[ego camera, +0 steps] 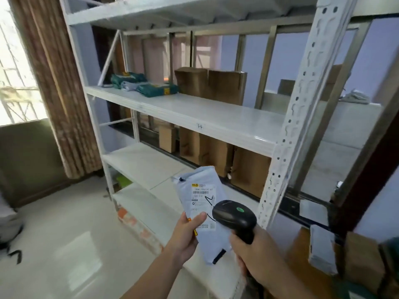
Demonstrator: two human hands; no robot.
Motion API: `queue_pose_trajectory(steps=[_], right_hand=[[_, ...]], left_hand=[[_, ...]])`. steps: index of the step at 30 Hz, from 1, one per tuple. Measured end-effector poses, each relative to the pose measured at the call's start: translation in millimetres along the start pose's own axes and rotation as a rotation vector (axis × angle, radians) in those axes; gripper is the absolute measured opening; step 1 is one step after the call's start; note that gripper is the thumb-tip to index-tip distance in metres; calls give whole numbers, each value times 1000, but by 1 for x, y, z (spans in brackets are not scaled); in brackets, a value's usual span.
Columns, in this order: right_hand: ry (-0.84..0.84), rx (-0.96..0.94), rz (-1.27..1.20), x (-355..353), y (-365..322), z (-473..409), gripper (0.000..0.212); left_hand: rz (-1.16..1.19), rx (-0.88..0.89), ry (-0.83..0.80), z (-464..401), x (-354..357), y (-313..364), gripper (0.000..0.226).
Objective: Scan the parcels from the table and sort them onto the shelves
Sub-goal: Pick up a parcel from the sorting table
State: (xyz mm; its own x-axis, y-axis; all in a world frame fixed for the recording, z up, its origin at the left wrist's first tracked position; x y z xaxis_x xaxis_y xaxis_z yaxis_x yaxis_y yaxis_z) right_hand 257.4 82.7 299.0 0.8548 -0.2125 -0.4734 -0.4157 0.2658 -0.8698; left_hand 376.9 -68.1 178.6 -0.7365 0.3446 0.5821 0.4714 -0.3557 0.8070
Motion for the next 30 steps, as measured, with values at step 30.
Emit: queue_pose_trajectory(steps=[30], right_hand=[[-250, -479, -143, 261, -378, -363, 14]], left_hand=[[-61, 399, 242, -232, -293, 458, 42]])
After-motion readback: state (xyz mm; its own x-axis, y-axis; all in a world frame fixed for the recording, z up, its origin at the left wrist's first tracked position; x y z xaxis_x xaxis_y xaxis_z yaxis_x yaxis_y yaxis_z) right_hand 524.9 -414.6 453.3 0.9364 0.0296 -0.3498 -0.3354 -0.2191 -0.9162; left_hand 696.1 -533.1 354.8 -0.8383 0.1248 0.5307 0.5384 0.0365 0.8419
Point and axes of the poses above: each hand's wrist, its own z-axis away from the middle knuckle, its own x-axis out of the palm, y = z × x, the point moved 8 cm from there along -z, towards the middle knuckle
